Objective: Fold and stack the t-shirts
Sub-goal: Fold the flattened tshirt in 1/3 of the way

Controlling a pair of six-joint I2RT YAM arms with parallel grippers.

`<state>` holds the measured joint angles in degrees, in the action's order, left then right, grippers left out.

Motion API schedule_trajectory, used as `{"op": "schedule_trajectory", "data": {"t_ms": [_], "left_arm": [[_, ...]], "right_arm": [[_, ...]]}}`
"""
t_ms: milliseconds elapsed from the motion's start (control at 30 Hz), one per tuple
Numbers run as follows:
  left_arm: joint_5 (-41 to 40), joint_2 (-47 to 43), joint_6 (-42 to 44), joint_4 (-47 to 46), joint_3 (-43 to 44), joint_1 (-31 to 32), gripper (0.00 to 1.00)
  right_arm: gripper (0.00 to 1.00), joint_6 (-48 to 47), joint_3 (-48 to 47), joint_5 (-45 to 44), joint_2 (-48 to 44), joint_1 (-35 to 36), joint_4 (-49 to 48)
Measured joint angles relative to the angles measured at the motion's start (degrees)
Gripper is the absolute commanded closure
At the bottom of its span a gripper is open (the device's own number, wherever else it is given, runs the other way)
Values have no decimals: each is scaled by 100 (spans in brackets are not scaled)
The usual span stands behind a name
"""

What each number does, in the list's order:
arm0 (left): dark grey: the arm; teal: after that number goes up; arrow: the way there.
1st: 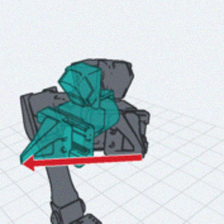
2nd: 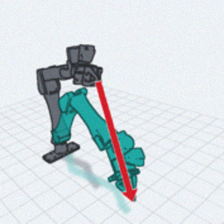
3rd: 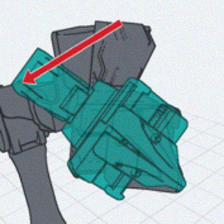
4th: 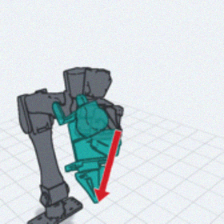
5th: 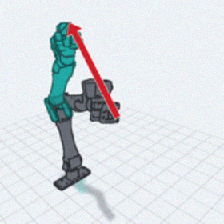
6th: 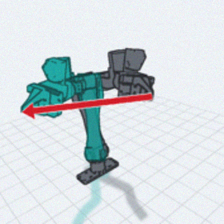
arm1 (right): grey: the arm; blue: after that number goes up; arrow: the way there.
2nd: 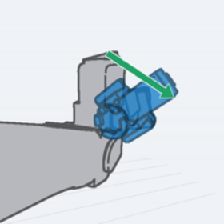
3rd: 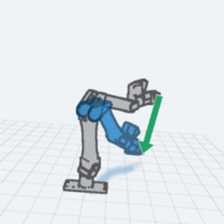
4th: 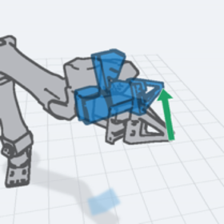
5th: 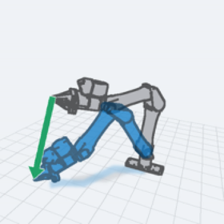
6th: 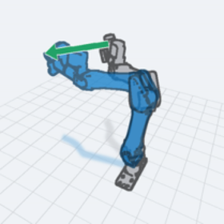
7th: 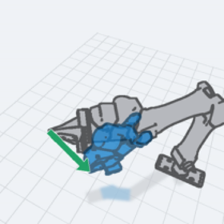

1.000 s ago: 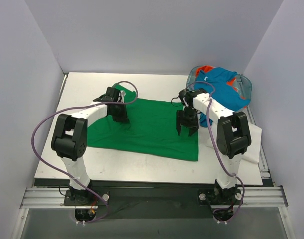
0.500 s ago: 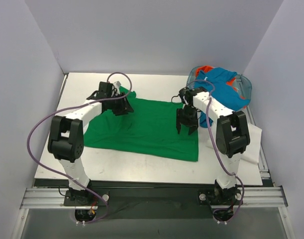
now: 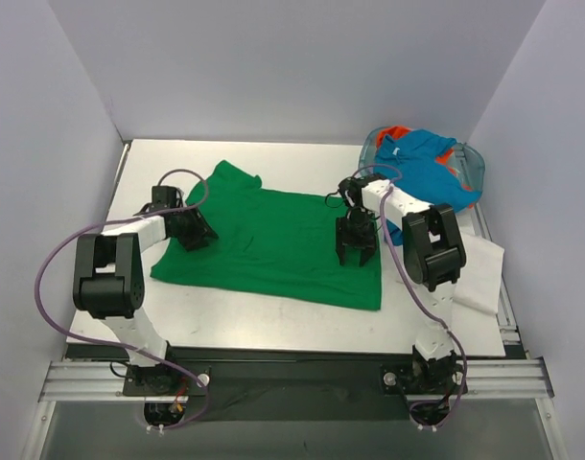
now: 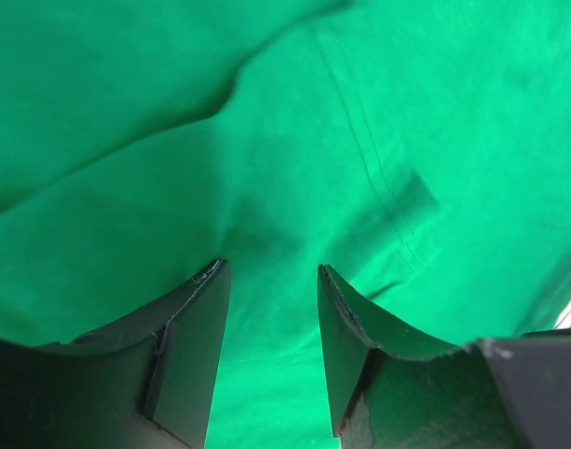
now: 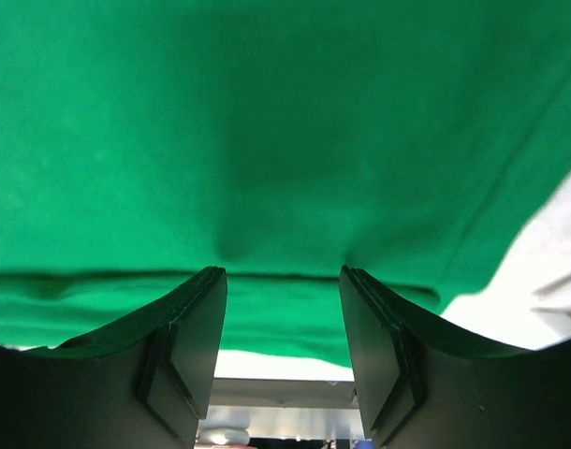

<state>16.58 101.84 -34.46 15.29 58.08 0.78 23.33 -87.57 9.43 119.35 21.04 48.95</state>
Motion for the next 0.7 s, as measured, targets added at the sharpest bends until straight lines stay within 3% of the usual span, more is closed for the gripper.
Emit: {"op": "schedule_trajectory", "data": {"t_ms": [333,700], "left_arm": [[247,-815,-680,-831,-1272,-586,46],[92,-2142,-890,-721,-2490,-629,46]], "right_arm": [[48,-63,492,63,-57,17,-245],[48,-20,1510,208,-603,232,-302]]}}
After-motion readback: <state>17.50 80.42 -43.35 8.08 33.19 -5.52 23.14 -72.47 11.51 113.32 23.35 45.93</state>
